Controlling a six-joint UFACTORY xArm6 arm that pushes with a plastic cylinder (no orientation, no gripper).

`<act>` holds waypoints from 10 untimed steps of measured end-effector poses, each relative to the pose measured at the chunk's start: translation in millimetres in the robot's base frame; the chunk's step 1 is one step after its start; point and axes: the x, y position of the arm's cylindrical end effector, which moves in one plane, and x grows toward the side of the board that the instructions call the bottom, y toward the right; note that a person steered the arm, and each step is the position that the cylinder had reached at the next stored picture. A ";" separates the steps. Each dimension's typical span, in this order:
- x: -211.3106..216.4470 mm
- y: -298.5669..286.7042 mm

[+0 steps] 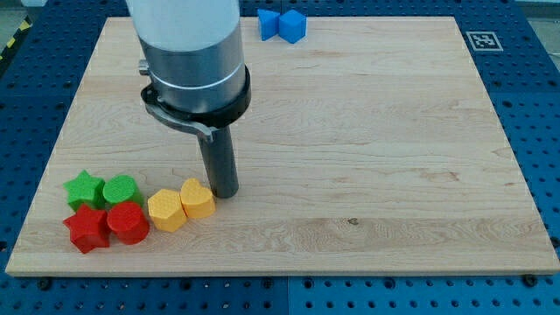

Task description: Move your arm closer to the blue cube

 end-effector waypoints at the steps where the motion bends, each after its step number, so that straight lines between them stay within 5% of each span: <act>1: 18.1 -8.1; 4: -152.0 8.1; 6: -181.0 28.7; 8: -236.8 195.3; 9: -258.4 230.2; 10: -287.9 215.0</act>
